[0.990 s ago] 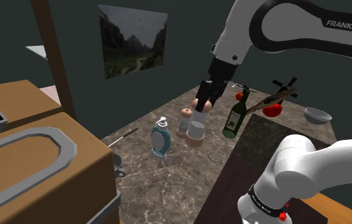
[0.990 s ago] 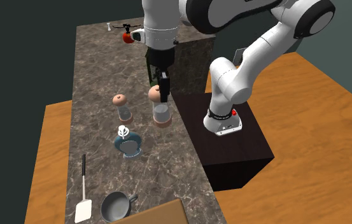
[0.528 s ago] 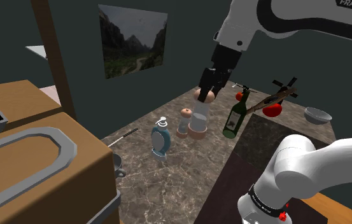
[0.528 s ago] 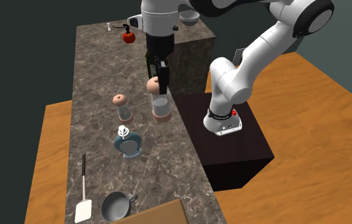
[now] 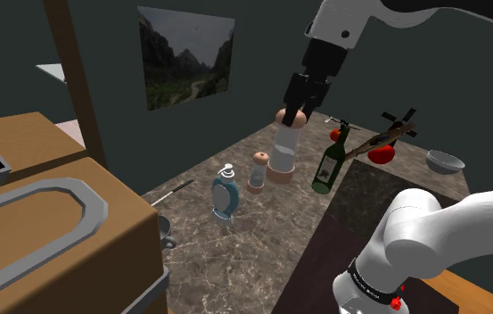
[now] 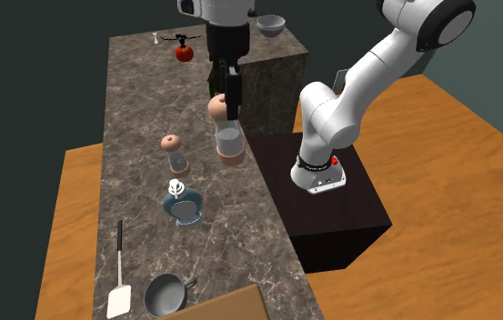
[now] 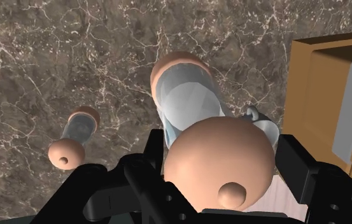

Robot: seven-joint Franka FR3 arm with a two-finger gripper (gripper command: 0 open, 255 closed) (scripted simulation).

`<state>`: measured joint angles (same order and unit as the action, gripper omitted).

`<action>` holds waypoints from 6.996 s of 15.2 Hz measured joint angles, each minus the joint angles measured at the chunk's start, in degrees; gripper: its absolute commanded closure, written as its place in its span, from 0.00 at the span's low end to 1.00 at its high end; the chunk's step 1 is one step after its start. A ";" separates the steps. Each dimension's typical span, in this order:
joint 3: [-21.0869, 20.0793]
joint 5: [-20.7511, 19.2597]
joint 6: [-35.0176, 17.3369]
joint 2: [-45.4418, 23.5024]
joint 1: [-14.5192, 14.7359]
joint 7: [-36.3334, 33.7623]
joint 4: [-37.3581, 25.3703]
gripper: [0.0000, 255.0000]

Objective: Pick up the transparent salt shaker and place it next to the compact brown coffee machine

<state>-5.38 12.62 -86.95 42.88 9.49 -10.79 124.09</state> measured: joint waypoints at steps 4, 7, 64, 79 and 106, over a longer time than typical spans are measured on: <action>0.33 -0.26 2.88 -1.60 -0.06 -0.37 -4.48 1.00; 0.42 -0.34 4.68 -2.66 -0.06 -0.74 -7.38 1.00; -35.40 -5.71 17.53 -36.55 8.52 -47.08 -60.20 1.00; -29.33 1.87 3.85 -23.70 8.41 -40.16 -35.31 1.00; -28.94 6.97 -16.14 -14.43 11.03 -35.07 -6.45 1.00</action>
<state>-34.32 19.58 -103.09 28.45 20.52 -45.86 117.64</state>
